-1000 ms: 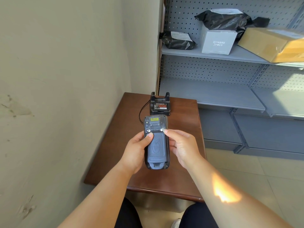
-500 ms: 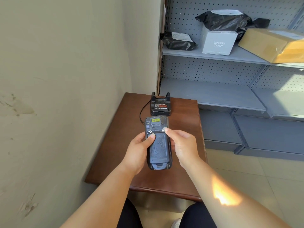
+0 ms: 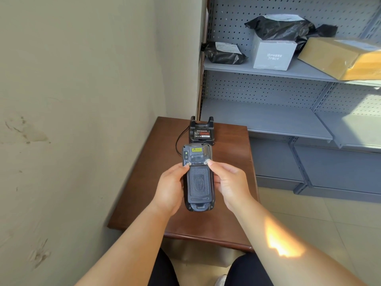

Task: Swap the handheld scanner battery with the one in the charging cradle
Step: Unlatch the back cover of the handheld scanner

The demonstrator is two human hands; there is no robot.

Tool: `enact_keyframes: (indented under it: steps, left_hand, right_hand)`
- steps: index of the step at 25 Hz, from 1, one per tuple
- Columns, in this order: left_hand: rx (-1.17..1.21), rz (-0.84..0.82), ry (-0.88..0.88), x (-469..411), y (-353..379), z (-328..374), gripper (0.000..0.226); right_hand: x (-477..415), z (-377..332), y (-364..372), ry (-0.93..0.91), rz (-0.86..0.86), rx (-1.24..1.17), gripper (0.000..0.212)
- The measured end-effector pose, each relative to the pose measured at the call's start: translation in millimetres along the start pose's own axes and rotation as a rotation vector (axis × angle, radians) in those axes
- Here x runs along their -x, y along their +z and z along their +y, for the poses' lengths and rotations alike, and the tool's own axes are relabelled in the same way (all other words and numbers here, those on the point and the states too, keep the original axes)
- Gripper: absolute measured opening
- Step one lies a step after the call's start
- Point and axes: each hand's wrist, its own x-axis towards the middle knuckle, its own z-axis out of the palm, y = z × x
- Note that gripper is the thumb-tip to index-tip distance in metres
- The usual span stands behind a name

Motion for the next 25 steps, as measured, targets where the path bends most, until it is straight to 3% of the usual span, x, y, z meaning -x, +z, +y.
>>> enact_keyframes:
  steps: [18, 25]
  left_hand:
    - [0.057, 0.115, -0.074, 0, -1, -1, 0.029]
    - [0.074, 0.094, -0.15, 4, -4, 4, 0.042]
  right_hand:
    - [12, -2, 3, -0.09, -0.047, 0.059, 0.015]
    - [13, -1, 3, -0.089, -0.056, 0.078, 0.009]
